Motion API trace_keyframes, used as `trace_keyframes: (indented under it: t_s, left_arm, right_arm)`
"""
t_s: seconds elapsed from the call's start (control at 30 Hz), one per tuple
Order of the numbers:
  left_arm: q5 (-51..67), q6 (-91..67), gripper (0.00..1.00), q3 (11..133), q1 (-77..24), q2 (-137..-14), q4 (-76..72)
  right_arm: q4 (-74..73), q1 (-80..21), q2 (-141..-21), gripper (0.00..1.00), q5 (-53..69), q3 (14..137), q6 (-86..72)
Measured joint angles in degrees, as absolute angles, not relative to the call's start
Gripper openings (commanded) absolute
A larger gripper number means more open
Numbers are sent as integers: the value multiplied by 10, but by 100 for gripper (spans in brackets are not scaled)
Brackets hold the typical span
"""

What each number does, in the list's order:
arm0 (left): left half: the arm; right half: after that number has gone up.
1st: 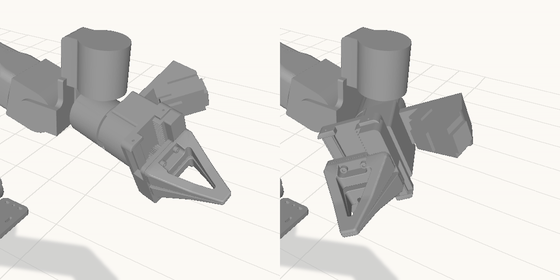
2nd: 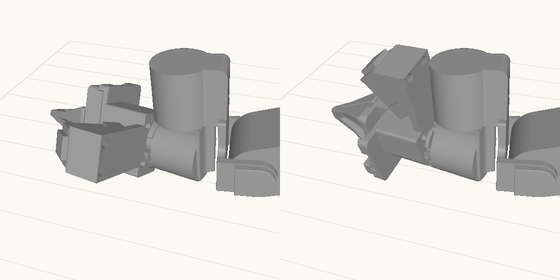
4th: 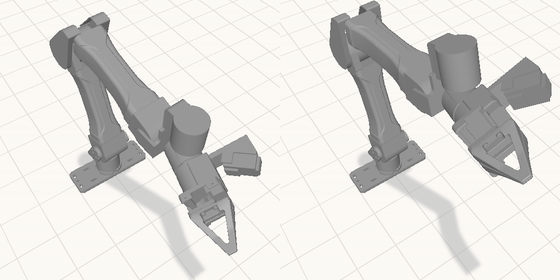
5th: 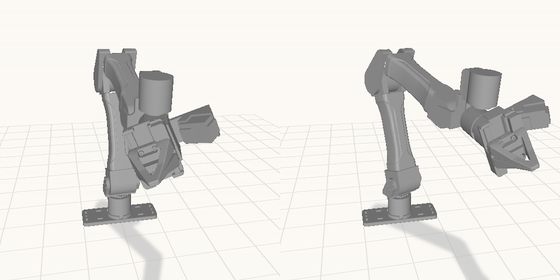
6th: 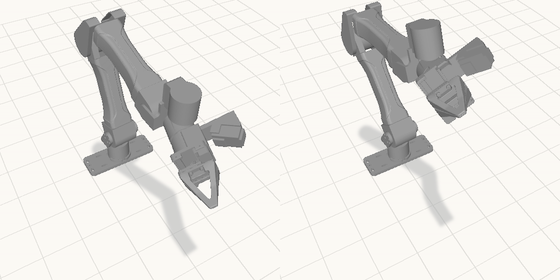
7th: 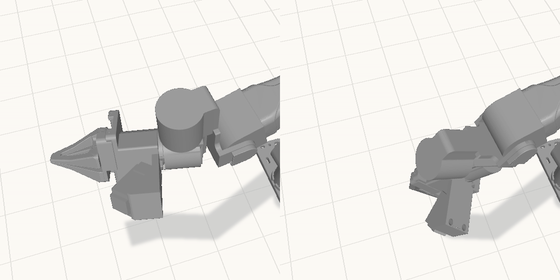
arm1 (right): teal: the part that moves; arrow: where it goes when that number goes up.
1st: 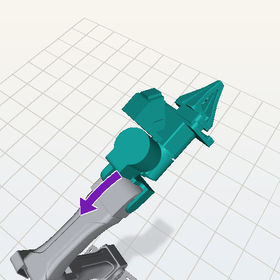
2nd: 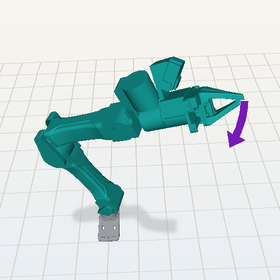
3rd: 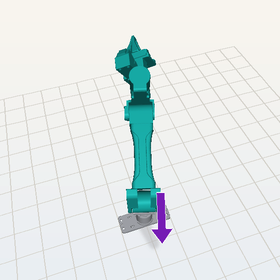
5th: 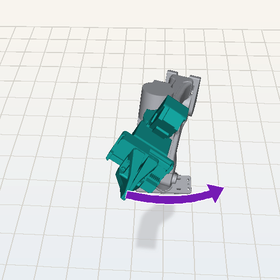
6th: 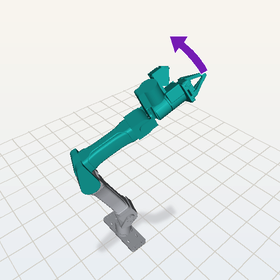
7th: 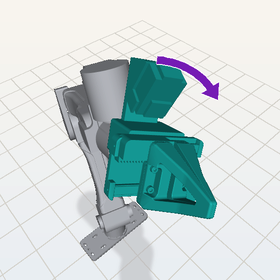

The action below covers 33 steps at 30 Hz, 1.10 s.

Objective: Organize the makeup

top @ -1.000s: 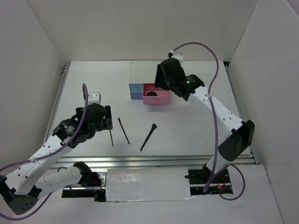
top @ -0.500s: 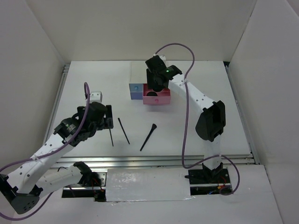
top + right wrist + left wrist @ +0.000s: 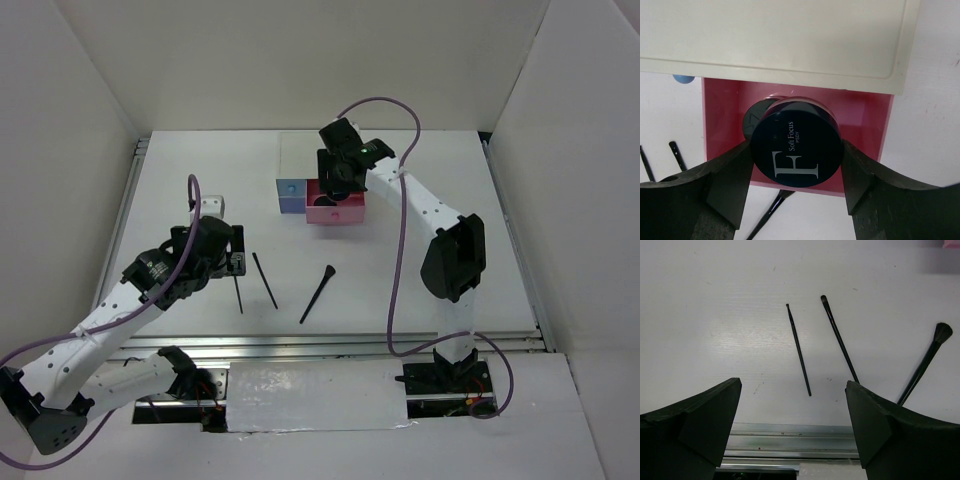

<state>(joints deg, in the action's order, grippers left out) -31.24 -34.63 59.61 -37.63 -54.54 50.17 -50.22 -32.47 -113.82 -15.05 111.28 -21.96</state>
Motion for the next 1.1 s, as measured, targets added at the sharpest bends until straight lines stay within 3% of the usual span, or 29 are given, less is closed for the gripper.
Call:
trace_keyframes:
  t_s: [0.2,0.27,0.5,0.57,0.63,0.67,0.7,0.8,1.1]
  left_arm:
    - [-309,-345,99,596,-376,-547,498]
    - [-308,-345,99,596,-376,-547,497]
    - [-303,-344,99,596,-374,-547,497]
    - [-302,-344,99,596,-373,-547,497]
    - [-302,-344,100,596,-373,-547,496]
    - [-302,-344,100,596,-372,-547,496]
    - [-301,-344,99,596,-372,-547,496]
    - [-300,-344,99,596,-370,-547,496]
    - [-296,-342,99,596,-364,-551,493]
  right_arm:
    - [-503,-325,-1138,81,-143,1114,-219]
    - [-505,-324,-1138,89,-143,1119,-218]
    - [-510,-322,-1135,86,-148,1128,-216]
    - [-506,-322,-1121,69,-148,1109,-218]
    - [-478,-322,-1085,46,-141,1055,-224]
    - [-457,-322,-1054,31,-134,1005,-231]
    - [-445,-322,-1022,6,-127,956,-238]
    - [-416,-322,-940,0,-109,846,-261]
    - [-289,-322,-829,0,-77,670,-316]
